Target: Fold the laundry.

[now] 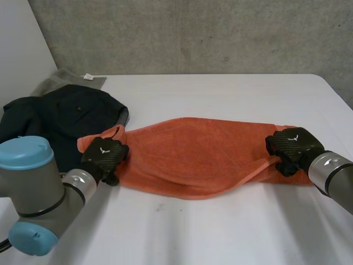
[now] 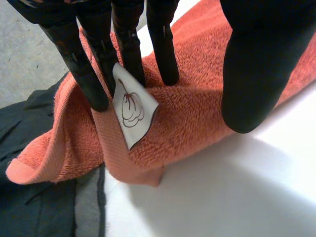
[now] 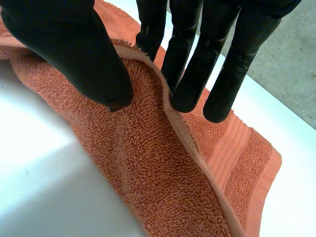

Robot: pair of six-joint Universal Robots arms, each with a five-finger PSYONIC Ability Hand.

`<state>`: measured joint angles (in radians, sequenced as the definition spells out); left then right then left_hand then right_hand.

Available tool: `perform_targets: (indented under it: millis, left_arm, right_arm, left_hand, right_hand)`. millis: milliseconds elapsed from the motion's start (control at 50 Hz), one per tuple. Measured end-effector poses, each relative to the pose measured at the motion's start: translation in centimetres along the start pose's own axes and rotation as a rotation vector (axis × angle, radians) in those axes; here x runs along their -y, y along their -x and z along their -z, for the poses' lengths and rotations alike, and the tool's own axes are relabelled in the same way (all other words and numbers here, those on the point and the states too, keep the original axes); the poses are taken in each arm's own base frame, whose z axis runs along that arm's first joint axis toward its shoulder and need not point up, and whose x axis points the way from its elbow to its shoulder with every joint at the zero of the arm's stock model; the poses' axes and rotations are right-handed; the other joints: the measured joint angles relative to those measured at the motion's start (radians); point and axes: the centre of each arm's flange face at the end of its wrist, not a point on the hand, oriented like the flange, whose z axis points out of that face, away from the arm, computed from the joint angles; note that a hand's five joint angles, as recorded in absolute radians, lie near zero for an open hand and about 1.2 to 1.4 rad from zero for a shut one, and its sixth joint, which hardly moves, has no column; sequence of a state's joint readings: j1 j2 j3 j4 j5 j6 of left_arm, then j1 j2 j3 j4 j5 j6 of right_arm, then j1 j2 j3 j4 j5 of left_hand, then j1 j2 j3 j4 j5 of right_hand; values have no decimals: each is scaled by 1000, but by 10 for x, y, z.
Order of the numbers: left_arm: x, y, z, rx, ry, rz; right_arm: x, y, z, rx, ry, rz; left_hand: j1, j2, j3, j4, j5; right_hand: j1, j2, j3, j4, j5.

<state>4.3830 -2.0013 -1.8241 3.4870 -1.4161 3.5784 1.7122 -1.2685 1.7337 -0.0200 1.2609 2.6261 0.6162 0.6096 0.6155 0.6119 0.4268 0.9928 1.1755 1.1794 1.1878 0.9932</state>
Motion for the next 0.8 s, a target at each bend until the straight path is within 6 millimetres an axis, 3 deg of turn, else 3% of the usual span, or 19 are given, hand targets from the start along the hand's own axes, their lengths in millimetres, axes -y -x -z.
perform_targets:
  millis: [220,400,420,480,500,540,600,620,680,800]
  left_arm:
    - [-12,-1,-15,15,2,-203]
    - [-12,0,-21,24,-1,-218]
    - [-12,1,-22,25,-3,-216]
    - [-11,1,-23,26,-4,-214]
    - [-9,1,-22,28,-7,-213]
    - [-5,1,-19,32,-13,-211]
    - [3,2,-14,38,-27,-211]
    - [21,1,1,47,-52,-209]
    - [41,1,22,51,-69,-199]
    - [62,2,69,12,2,-159]
  right_arm:
    - [0,-2,-2,-8,-7,4]
    - [-1,-2,-2,-8,-8,5]
    - [-1,-2,-3,-8,-8,5]
    - [-1,-2,-3,-9,-7,6]
    - [0,-2,-2,-11,-7,11]
    - [1,-3,-2,-13,-7,16]
    - [2,-3,-1,-13,-7,22]
    - [8,-5,5,-12,-3,55]
    - [17,-5,17,-2,13,117]
    - [25,-1,51,69,112,300]
  left_hand:
    - [-47,-45,-47,-49,-49]
    - [-8,-12,-19,-15,-5]
    - [280,259,235,242,246]
    - [280,259,235,242,246]
    - [473,493,470,484,482]
    - [510,574,541,578,552]
    - [510,583,551,587,552]
    - [510,584,553,588,552]
    - [510,585,560,590,552]
    - [510,586,564,590,552]
  right_hand:
    - [0,0,0,2,0]
    - [0,0,0,2,0]
    - [0,0,0,2,0]
    - [0,0,0,2,0]
    - [0,0,0,2,0]
    - [0,0,0,2,0]
    - [0,0,0,2,0]
    - [0,0,0,2,0]
    - [0,0,0,2,0]
    - [0,0,0,2,0]
